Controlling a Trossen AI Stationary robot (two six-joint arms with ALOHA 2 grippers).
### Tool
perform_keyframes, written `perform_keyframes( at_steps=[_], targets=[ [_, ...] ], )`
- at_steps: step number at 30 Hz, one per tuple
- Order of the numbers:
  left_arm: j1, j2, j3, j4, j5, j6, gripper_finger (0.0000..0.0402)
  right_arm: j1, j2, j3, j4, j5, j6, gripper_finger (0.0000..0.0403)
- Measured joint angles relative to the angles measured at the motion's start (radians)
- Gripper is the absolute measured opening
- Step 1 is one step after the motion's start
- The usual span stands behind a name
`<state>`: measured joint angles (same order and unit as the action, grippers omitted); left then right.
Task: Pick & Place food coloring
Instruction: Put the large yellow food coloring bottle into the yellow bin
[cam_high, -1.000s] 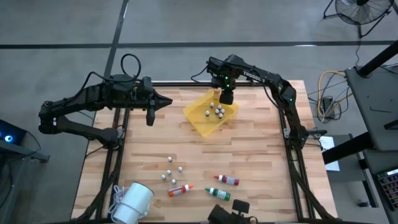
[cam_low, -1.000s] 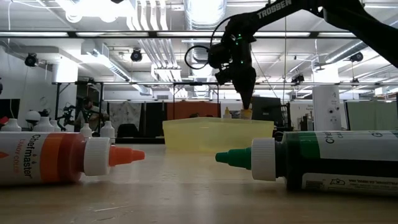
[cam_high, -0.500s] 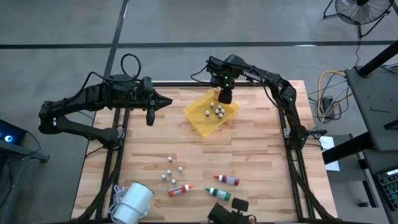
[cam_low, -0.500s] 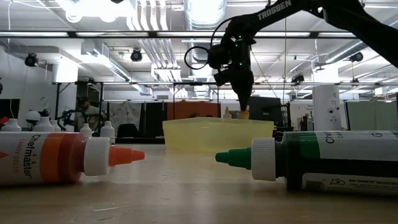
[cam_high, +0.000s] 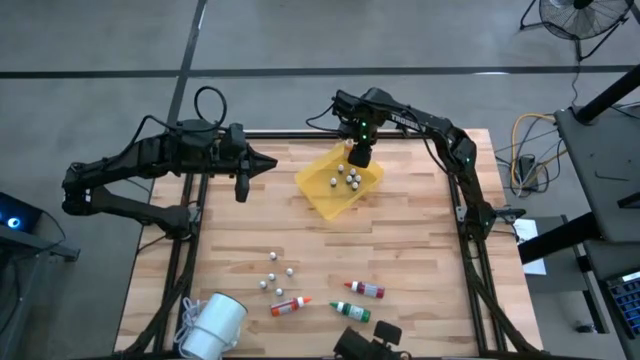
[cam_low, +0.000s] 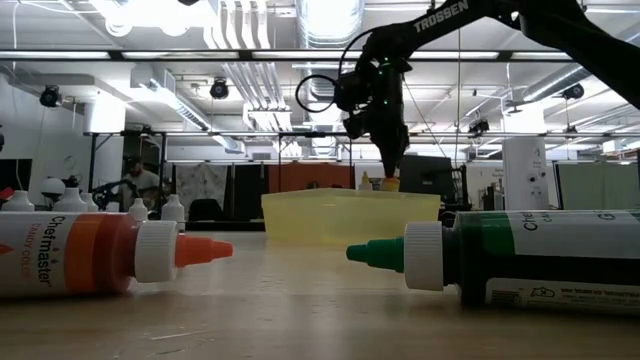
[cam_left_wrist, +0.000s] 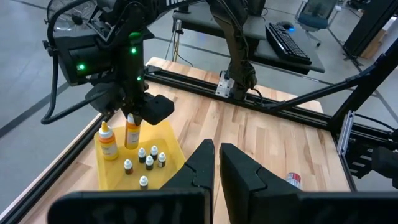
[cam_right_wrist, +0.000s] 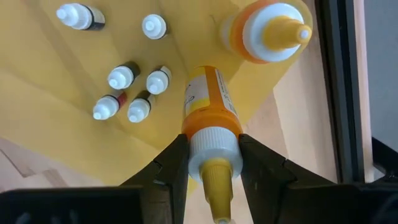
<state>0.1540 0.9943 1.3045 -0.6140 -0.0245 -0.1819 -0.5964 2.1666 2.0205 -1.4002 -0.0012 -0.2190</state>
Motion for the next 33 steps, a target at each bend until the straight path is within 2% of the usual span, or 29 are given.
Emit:
perform_keyframes(
  at_steps=[33],
  targets=[
    [0.000,0.000,0.000,0.012,0.000,-0.001,0.0000,-0.017,0.000,0.035,-0.019,-0.003,-0.002,0.0106]
  ],
)
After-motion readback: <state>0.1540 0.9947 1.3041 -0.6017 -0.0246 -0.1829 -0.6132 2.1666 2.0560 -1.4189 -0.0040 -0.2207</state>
